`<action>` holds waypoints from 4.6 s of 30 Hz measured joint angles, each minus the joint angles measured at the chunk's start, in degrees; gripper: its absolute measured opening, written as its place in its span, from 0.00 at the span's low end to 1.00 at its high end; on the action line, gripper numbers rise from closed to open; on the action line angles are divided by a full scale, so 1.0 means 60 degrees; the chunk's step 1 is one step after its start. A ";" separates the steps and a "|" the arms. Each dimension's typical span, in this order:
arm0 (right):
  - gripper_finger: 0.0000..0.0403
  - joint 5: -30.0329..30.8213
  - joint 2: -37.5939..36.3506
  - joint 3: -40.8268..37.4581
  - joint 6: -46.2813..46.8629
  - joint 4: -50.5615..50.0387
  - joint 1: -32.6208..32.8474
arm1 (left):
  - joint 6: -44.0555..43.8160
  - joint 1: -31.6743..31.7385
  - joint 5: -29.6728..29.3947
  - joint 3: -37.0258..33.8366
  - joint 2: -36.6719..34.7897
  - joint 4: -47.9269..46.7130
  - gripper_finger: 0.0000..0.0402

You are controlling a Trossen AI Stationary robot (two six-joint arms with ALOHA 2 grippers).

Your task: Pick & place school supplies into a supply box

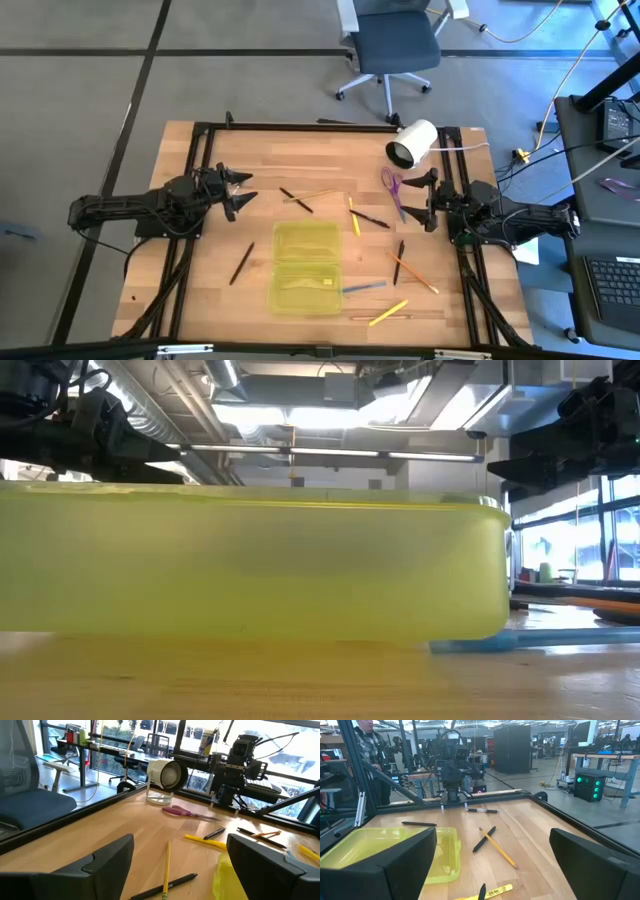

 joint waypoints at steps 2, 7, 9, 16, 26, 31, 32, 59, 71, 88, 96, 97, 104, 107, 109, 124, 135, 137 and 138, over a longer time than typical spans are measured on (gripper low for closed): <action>0.97 0.0000 0.0002 0.0000 0.0000 -0.0002 -0.0004 | 0.0000 0.0004 0.0000 -0.0003 -0.0003 -0.0003 0.77; 0.97 0.0000 0.0001 0.0000 0.0000 -0.0001 -0.0004 | 0.0001 0.0002 0.0000 -0.0001 -0.0001 0.0000 0.77; 0.97 0.0000 0.0002 0.0000 0.0000 -0.0002 -0.0002 | 0.0003 0.0000 0.0000 0.0000 -0.0003 0.0000 0.77; 0.97 0.0000 0.0001 0.0000 0.0000 -0.0003 -0.0003 | 0.0001 0.0004 0.0000 -0.0001 -0.0003 -0.0003 0.77; 0.97 0.0001 0.0000 0.0000 0.0000 -0.0001 0.0000 | 0.0000 0.0002 0.0000 0.0000 0.0000 -0.0002 0.77; 0.97 0.0000 0.0000 0.0000 0.0000 0.0000 -0.0003 | 0.0000 0.0003 0.0000 -0.0002 -0.0002 -0.0002 0.77; 0.97 0.0000 0.0000 0.0000 0.0000 0.0000 -0.0004 | 0.0000 0.0000 0.0003 -0.0003 -0.0002 -0.0001 0.77; 0.97 -0.0011 0.0001 -0.0004 -0.0241 0.0588 -0.0001 | 0.0002 0.0004 0.0000 0.0000 -0.0001 0.0000 0.77; 0.97 -0.0171 0.0033 0.0233 -0.0699 0.1399 0.0000 | 0.0003 0.0000 -0.0004 0.0000 -0.0003 0.0005 0.77; 0.97 0.0580 0.0033 0.0237 -0.0329 -0.0464 -0.0004 | 0.0000 0.0000 0.0000 -0.0002 0.0000 0.0044 0.77; 0.97 0.0697 0.0080 0.0237 -0.0721 -0.0557 -0.0004 | -0.0617 0.0001 0.0004 -0.0001 -0.0004 0.0040 0.77; 0.97 0.0741 0.0080 0.0237 -0.0715 -0.0554 -0.0002 | -0.0771 0.0001 0.0004 -0.0001 -0.0004 0.0044 0.77; 0.97 0.0774 0.0080 0.0237 -0.0671 -0.0550 -0.0004 | -0.2619 0.0004 0.0392 -0.0002 -0.0004 0.0446 0.77; 0.97 0.0775 0.0080 0.0237 -0.0433 -0.0550 -0.0002 | -0.2991 0.0000 0.0462 -0.0002 0.0000 0.0757 0.77; 0.97 0.0772 0.0080 0.0237 -0.0259 -0.0546 -0.0004 | -0.3013 0.0004 0.0113 0.0001 -0.0004 0.1133 0.77; 0.97 0.0772 0.0080 0.0237 -0.0197 -0.0543 -0.0001 | -0.4065 0.0004 -0.2553 0.3421 0.2985 -0.4732 0.77; 0.97 0.0769 0.0080 0.0237 -0.0189 -0.0539 0.0000 | -0.6255 0.1010 -0.1423 0.5872 0.8256 -0.9290 0.77; 0.97 0.0765 0.0080 0.0237 -0.0183 -0.0539 -0.0001 | -0.6237 0.1371 -0.0930 0.5887 0.8959 -0.9474 0.77; 0.97 0.0768 0.0080 0.0237 -0.0185 -0.0539 0.0000 | -0.6141 0.1561 -0.0704 0.5887 0.9282 -0.9500 0.77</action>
